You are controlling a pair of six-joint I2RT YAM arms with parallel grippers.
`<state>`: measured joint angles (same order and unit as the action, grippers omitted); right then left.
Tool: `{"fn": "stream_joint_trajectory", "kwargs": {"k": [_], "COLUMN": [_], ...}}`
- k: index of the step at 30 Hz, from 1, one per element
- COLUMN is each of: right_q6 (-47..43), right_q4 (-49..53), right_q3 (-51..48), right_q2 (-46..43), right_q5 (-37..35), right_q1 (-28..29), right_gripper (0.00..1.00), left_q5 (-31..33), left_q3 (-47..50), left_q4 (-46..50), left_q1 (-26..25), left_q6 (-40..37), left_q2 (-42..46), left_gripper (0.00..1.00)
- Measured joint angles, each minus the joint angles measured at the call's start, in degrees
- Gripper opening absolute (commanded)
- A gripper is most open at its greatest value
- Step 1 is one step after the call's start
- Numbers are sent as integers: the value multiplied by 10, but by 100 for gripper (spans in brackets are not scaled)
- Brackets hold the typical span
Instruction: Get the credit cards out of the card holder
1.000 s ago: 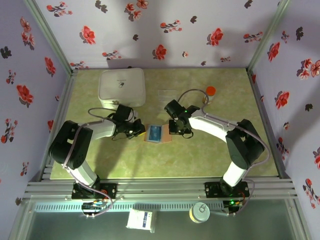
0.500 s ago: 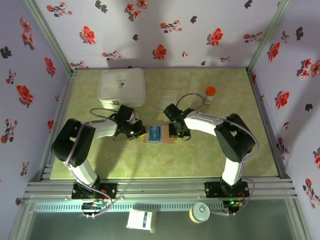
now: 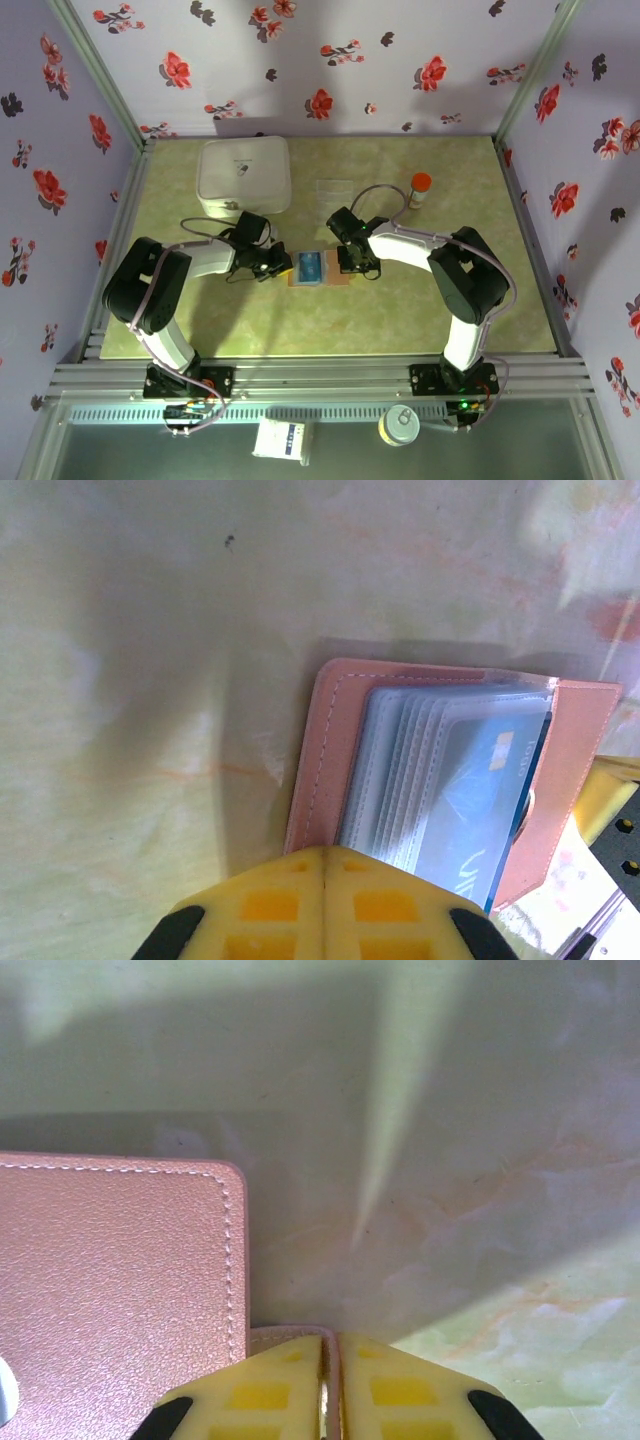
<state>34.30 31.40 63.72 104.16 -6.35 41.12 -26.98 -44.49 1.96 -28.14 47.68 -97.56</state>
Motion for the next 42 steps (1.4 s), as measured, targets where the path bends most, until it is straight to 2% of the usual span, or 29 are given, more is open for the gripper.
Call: {"fn": "stream_joint_trajectory", "kwargs": {"k": [6,14,19,32,42], "right_q6": [-3,-3,-3,0,6], "right_q4": [5,11,24,18,49], "right_q3": [-3,-26,-30,-36,-25], "right_q2": [-3,-24,-26,-27,-64], "right_q5": [-14,-28,-43,-44,-20], "right_q1": [-2,-17,-23,-24,-26], "right_gripper": [22,23,30,34,47], "left_q5": [2,2,2,5,28], "left_q3": [2,3,3,1,-1], "left_q4": [-2,-4,-4,2,43], "left_q1": [0,-2,-2,-2,-2], "left_q6": [2,4,4,4,9], "left_q2": [0,0,0,2,39], "left_gripper": [0,0,0,0,0]}}
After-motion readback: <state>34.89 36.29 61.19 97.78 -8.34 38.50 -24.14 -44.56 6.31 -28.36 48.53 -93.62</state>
